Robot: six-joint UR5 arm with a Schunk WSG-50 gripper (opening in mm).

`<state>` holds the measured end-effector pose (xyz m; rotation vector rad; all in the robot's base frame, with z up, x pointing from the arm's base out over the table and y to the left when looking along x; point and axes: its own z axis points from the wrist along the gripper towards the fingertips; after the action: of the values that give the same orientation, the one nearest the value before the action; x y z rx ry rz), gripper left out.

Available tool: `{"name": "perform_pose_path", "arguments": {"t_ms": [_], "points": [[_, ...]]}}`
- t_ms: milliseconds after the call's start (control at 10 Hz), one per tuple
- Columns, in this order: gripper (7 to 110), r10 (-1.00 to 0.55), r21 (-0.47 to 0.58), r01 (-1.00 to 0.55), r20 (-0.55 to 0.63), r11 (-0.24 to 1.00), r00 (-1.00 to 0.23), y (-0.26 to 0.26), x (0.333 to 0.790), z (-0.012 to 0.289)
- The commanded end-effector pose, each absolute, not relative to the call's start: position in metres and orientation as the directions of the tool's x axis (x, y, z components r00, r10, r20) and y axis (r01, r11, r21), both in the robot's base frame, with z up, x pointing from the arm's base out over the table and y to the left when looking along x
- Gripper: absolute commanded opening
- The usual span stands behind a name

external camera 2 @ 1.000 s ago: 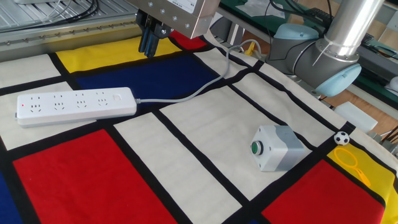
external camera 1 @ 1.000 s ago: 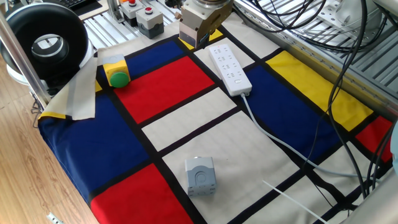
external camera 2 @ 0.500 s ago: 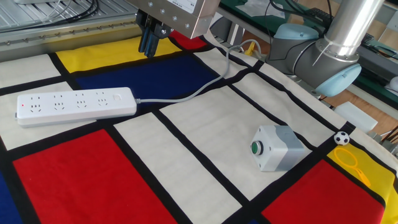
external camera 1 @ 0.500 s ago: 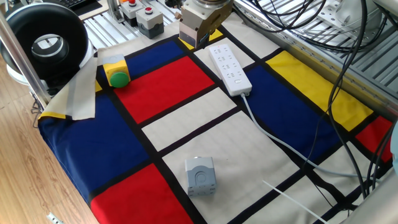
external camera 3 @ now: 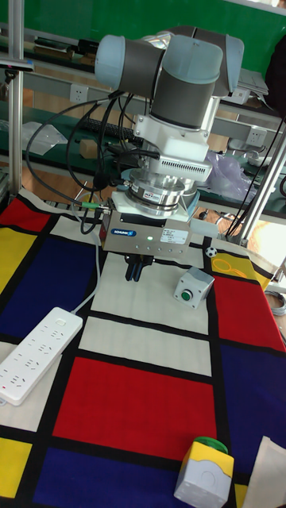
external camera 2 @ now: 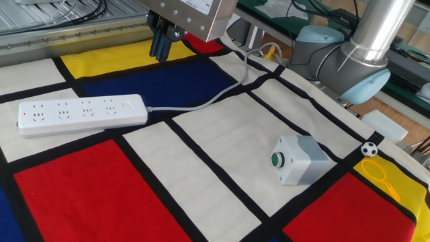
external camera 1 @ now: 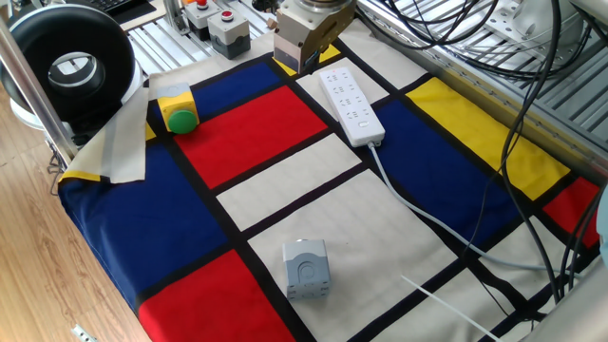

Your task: Turn on the power strip by pressing the button

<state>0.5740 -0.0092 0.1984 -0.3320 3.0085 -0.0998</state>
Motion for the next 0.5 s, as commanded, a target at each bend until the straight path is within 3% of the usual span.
{"name": "perform_pose_path", "arguments": {"t_ms": [0, 400], "points": [[7, -0.218, -0.066, -0.212, -0.11, 0.975, -0.97, -0.0068, 0.5746, 0.1995], [7, -0.225, -0.072, -0.218, -0.107, 0.973, -0.969, -0.0089, 0.5745, 0.1983]]}}
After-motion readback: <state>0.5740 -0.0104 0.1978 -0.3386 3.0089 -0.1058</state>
